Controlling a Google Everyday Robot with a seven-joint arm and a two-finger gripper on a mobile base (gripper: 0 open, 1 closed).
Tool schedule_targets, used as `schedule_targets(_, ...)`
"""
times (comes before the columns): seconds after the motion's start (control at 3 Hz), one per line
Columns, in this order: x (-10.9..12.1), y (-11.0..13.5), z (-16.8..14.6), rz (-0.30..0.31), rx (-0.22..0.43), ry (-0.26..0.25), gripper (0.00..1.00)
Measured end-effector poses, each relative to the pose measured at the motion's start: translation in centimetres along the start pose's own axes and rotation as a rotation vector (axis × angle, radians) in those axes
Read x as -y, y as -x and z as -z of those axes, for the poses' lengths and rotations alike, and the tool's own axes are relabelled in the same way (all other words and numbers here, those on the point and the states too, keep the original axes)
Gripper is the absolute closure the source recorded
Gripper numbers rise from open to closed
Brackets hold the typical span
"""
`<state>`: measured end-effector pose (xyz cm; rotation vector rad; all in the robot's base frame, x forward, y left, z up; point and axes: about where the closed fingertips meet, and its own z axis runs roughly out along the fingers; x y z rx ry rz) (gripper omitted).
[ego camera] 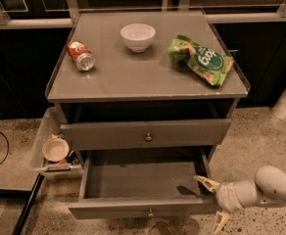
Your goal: Open middle drawer
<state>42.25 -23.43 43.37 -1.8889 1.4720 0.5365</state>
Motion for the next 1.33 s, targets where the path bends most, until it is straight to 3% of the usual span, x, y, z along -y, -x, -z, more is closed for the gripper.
schedule_targets(0.33, 1.1, 2.5, 2.9, 0.07, -0.015, -0.006, 0.0)
schedule_targets(1.0, 2.9, 6.4, 8.6, 0.155, -0.11, -0.026, 0.0)
schedule_targets(1.33, 3.0, 6.6, 8.8, 0.159, -0.115, -0.027, 0.0)
